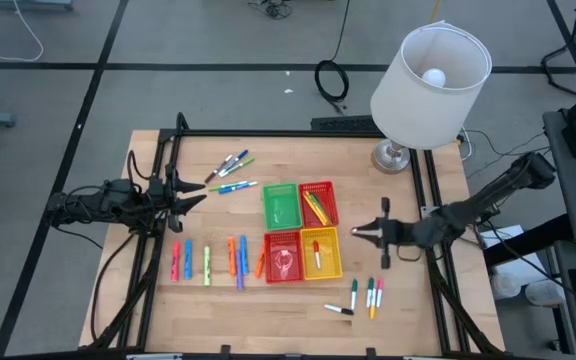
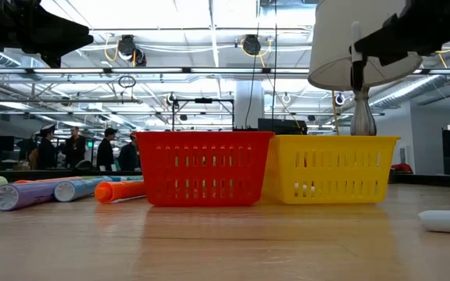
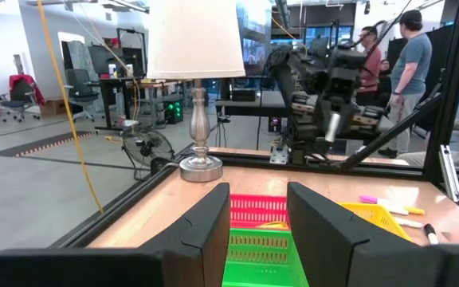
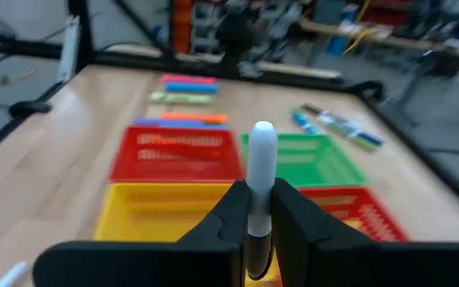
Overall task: Pick & Place Markers
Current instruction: Put the small black highlighter pen into the yellow bin, then put the small pink highlighter pen into the yellow bin
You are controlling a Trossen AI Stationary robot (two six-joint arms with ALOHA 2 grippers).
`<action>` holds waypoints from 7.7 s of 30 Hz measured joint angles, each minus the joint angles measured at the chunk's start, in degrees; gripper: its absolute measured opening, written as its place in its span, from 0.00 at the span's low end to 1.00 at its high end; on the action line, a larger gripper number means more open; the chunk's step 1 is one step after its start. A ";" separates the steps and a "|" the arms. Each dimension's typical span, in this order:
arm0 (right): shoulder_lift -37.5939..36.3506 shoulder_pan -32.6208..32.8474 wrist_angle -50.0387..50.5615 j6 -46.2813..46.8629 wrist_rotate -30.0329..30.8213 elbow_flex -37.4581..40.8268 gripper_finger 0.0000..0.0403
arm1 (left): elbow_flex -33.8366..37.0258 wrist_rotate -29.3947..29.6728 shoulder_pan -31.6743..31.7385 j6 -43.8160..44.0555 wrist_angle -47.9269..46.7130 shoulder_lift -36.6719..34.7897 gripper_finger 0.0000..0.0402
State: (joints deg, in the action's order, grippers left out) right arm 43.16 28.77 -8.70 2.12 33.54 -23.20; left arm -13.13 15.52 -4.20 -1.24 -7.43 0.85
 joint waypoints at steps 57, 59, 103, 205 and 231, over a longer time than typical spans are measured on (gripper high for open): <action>-0.47 -2.03 -12.40 -0.83 -20.80 2.08 0.08 | 0.00 0.03 0.01 0.00 0.01 0.01 0.33; 3.94 -2.05 -12.52 -0.84 -19.39 0.30 0.08 | 0.00 0.03 -0.01 -0.02 0.01 0.01 0.33; 36.45 -5.94 -24.51 2.78 -15.69 -5.97 0.15 | 0.00 0.05 -0.01 -0.02 -0.01 0.01 0.33; 48.49 7.53 53.09 103.77 -38.22 -29.20 0.24 | 0.00 0.03 0.00 -0.02 -0.03 -0.01 0.33; 48.14 7.72 51.80 98.73 -41.16 -26.56 0.18 | -0.01 0.03 0.01 -0.01 0.01 0.00 0.33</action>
State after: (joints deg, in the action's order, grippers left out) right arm 91.31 36.49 43.10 100.85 -7.62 -49.76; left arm -13.13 15.56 -4.19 -1.25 -7.42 0.85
